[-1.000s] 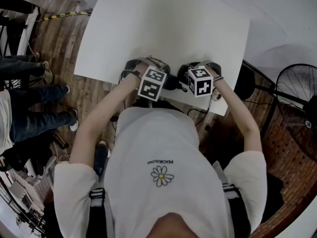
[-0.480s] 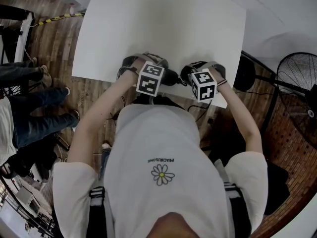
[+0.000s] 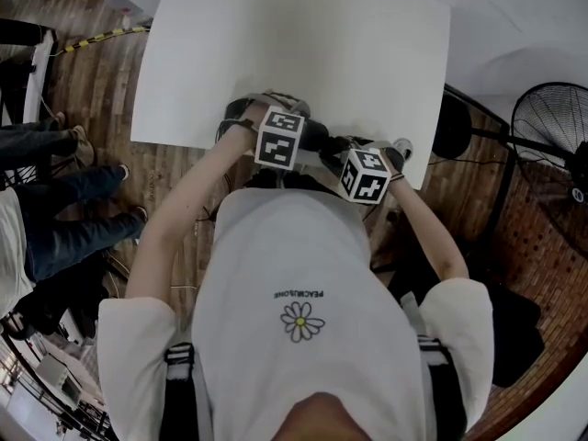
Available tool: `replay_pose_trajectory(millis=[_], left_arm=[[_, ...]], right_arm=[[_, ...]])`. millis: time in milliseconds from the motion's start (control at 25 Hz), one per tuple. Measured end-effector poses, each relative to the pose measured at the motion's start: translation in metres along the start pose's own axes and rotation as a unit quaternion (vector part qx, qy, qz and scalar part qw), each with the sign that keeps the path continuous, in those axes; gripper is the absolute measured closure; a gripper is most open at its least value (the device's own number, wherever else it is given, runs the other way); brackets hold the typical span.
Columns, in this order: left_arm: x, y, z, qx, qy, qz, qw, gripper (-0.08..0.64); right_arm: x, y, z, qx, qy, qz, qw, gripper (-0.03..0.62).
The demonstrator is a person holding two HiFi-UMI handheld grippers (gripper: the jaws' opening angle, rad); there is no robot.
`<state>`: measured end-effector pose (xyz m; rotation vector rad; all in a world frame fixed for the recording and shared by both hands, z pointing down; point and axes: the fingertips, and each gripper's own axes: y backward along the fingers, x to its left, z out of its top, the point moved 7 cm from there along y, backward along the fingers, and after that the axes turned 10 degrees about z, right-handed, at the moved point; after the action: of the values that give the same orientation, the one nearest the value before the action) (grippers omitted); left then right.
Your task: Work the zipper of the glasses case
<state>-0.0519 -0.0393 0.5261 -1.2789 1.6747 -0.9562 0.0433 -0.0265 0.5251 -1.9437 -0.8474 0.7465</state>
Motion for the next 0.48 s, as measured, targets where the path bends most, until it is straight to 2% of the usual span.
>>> replay_pose_trajectory(millis=[40, 120, 320, 480], left_arm=[[0.0, 0.0, -0.001, -0.002, 0.0, 0.001, 1.0, 0.216], [0.0, 0.002, -0.001, -0.012, 0.007, 0.002, 0.9999, 0.215], [0.001, 0.023, -0.017, -0.016, 0.043, 0.015, 0.9988, 0.212], [0.004, 0.029, -0.044, 0.016, 0.046, 0.04, 0.998, 0.212]], right_arm=[[0.0, -0.001, -0.001, -0.015, -0.021, -0.012, 1.0, 0.584], [0.0, -0.001, -0.004, -0.017, -0.027, -0.035, 0.999, 0.584], [-0.011, 0.009, -0.009, 0.028, 0.026, -0.068, 0.997, 0.586], [-0.026, 0.019, -0.015, 0.045, 0.037, -0.094, 0.994, 0.584]])
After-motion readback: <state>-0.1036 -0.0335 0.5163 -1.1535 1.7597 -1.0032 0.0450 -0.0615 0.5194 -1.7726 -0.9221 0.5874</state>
